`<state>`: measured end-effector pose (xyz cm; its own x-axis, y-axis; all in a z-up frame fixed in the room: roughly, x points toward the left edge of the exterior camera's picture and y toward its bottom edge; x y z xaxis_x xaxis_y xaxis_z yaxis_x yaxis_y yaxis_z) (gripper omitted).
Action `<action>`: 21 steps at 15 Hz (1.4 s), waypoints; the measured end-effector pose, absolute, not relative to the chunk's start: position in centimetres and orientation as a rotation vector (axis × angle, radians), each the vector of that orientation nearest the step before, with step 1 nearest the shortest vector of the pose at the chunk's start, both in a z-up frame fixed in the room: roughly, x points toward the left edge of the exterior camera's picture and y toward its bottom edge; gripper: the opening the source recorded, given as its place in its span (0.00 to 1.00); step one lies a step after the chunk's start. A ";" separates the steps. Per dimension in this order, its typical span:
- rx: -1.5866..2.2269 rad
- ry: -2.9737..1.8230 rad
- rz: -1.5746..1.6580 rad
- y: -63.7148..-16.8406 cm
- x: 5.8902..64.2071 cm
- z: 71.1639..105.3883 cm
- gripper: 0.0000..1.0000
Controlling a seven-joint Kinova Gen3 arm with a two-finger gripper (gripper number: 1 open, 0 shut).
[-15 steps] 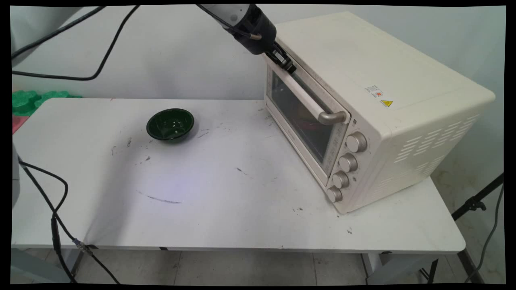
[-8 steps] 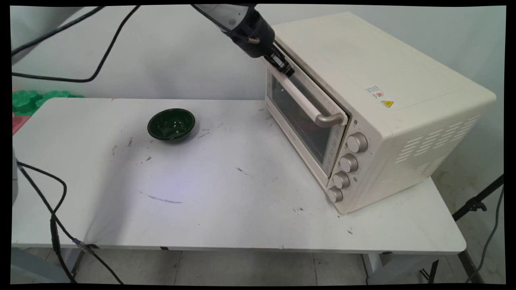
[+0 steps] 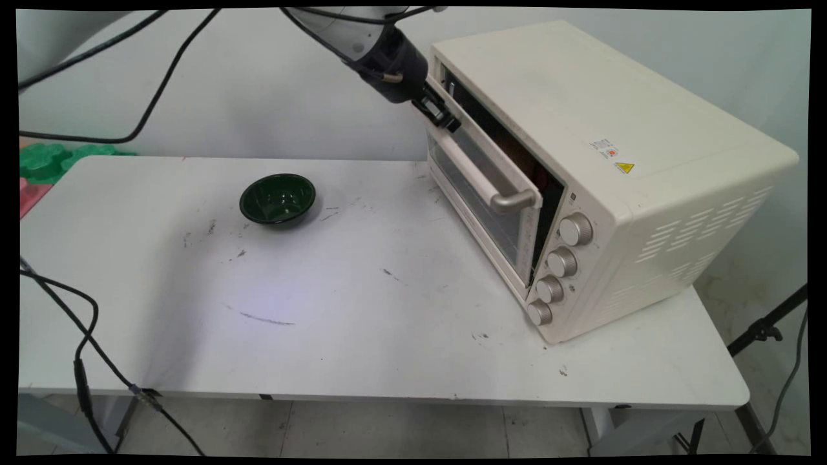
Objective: Open the oven
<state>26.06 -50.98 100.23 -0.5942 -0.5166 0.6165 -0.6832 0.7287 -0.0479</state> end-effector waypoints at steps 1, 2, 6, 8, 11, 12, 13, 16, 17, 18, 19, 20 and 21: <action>0.905 -2.347 0.376 -50.8 26.3 100.0 0.00; 0.905 -2.347 0.378 -50.5 26.7 99.7 0.00; 0.898 -2.344 0.381 -49.8 27.6 98.8 0.00; 0.898 -2.338 0.385 -49.3 28.3 98.4 0.00; 0.889 -2.330 0.391 -48.6 29.3 97.7 0.00; 0.885 -2.328 0.393 -48.4 29.6 97.5 0.00; 0.883 -2.324 0.395 -48.2 30.0 97.3 0.00; 0.876 -2.313 0.397 -47.4 30.9 96.9 0.00; 0.874 -2.309 0.396 -47.2 31.1 96.8 0.00; 0.872 -2.305 0.395 -47.0 31.4 96.6 0.00; 0.874 -2.299 0.395 -46.7 31.8 96.4 0.00; 0.873 -2.293 0.394 -46.5 32.0 96.2 0.00; 0.874 -2.285 0.394 -46.3 32.4 96.0 0.00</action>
<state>32.44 -46.26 96.05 -0.5657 -0.4835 0.6681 -0.6794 0.7324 -0.0453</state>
